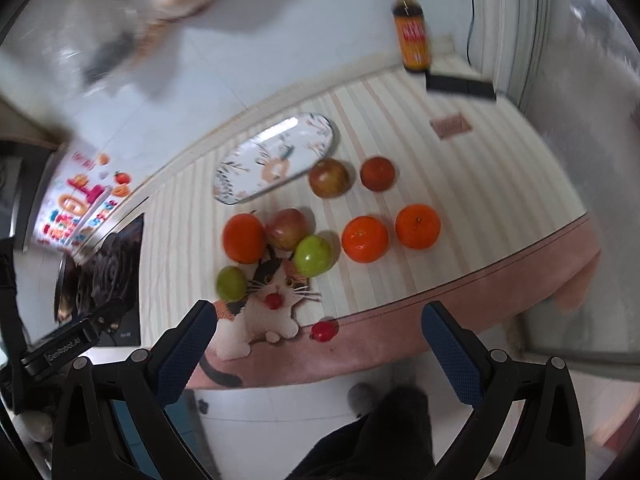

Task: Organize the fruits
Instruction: 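Grasp the orange with the left tool while the right tool grasps a red apple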

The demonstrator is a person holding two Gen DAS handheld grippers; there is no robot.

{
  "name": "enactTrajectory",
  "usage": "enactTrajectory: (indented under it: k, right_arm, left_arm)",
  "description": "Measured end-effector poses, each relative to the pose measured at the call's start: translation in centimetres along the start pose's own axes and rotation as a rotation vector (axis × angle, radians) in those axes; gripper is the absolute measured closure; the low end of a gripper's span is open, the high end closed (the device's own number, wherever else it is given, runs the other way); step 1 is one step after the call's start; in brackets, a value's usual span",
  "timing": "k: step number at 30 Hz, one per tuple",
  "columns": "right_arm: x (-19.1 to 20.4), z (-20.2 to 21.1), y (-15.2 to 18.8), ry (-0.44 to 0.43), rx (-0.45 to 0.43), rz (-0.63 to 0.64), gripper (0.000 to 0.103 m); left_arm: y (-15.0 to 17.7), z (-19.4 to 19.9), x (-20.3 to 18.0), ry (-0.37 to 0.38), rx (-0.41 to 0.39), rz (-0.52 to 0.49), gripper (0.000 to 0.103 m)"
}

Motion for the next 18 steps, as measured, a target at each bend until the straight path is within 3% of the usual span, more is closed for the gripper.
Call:
enactTrajectory:
  k: [6, 9, 15, 18]
  right_arm:
    - [-2.8, -8.3, -3.0, -0.013, 0.095, -0.091, 0.000]
    - [-3.4, -12.4, -4.2, -0.017, 0.158, -0.095, 0.003]
    - [-2.5, -19.6, -6.3, -0.050, 0.263, -0.035, 0.014]
    - [-1.8, -22.6, -6.9, -0.061, 0.313, -0.002, 0.015]
  left_arm:
    - [-2.5, -9.3, -1.3, 0.044, 0.179, 0.054, 0.001]
    - [-3.3, -12.7, -2.3, 0.052, 0.231, 0.055, 0.001]
    - [-3.6, -19.6, -4.9, 0.098, 0.382, 0.026, 0.001]
    - [-3.4, -22.4, -5.1, 0.136, 0.438, 0.083, 0.006]
Point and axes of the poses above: each gripper's, at about its wrist camera, not at the fingertips, and z roughly against the way its jaws point, x to its left, y to its underside, the point moved 2 cm from there along -z, roughly the way its jaws point, and after that the axes turned 14 degrees about -x, right-handed, at the moved point
